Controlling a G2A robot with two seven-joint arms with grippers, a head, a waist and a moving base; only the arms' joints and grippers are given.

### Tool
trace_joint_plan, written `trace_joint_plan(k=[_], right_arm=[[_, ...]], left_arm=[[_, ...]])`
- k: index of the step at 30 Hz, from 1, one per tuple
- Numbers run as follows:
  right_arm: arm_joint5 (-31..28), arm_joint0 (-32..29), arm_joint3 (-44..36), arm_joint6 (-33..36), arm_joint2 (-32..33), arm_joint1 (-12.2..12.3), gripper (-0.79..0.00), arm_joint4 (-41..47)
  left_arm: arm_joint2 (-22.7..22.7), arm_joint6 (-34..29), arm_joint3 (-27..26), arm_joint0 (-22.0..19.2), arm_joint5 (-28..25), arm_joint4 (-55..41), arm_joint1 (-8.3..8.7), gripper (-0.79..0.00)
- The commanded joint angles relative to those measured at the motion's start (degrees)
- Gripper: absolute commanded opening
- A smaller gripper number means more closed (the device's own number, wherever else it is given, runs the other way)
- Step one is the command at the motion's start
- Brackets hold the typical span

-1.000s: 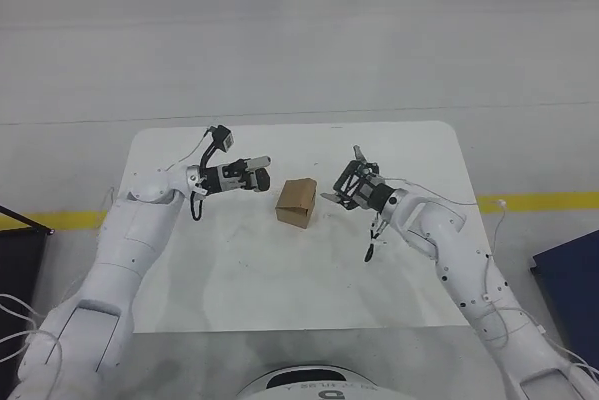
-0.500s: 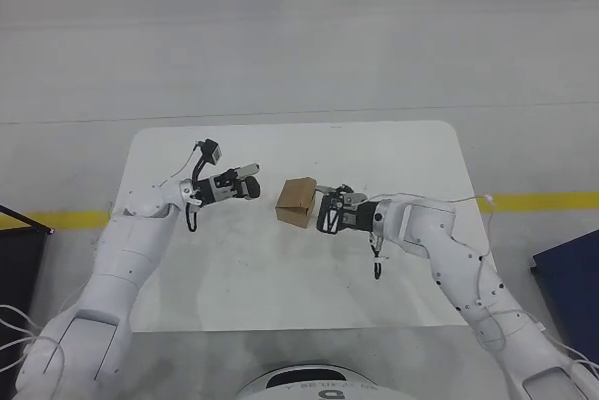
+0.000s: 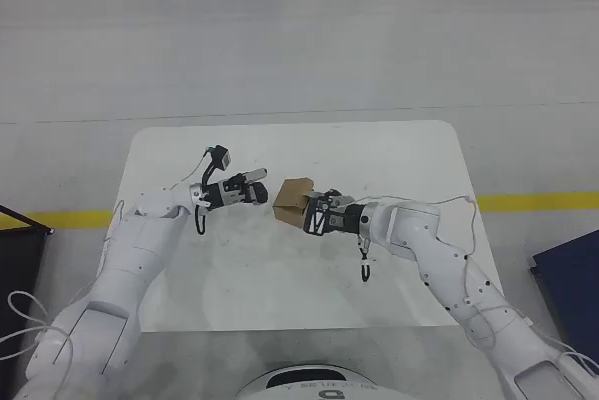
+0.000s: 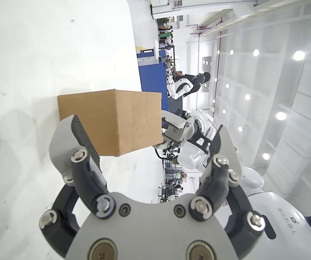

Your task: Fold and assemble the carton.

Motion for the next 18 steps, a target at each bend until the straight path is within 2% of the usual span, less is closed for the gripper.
trace_joint_plan(k=[1, 11, 18], right_arm=[[0.47, 0.35, 0.69, 0.55, -0.31, -0.23, -0.409, 1.33], [3.26, 3.06, 5.21, 6.43, -1.21, -1.98, -0.360, 15.64], [3.17, 4.44, 7.27, 9.05, -1.67, -2.67, -0.394, 22.14]], left_arm=[[0.58, -0.19, 0.44, -0.40, -0.06, -0.08, -0.31, 0.000], [3.24, -0.59, 2.32, -1.65, -0.45, -0.25, -1.83, 0.000], [4.26, -0.90, 3.04, -2.04, -0.73, -0.82, -2.60, 0.000]])
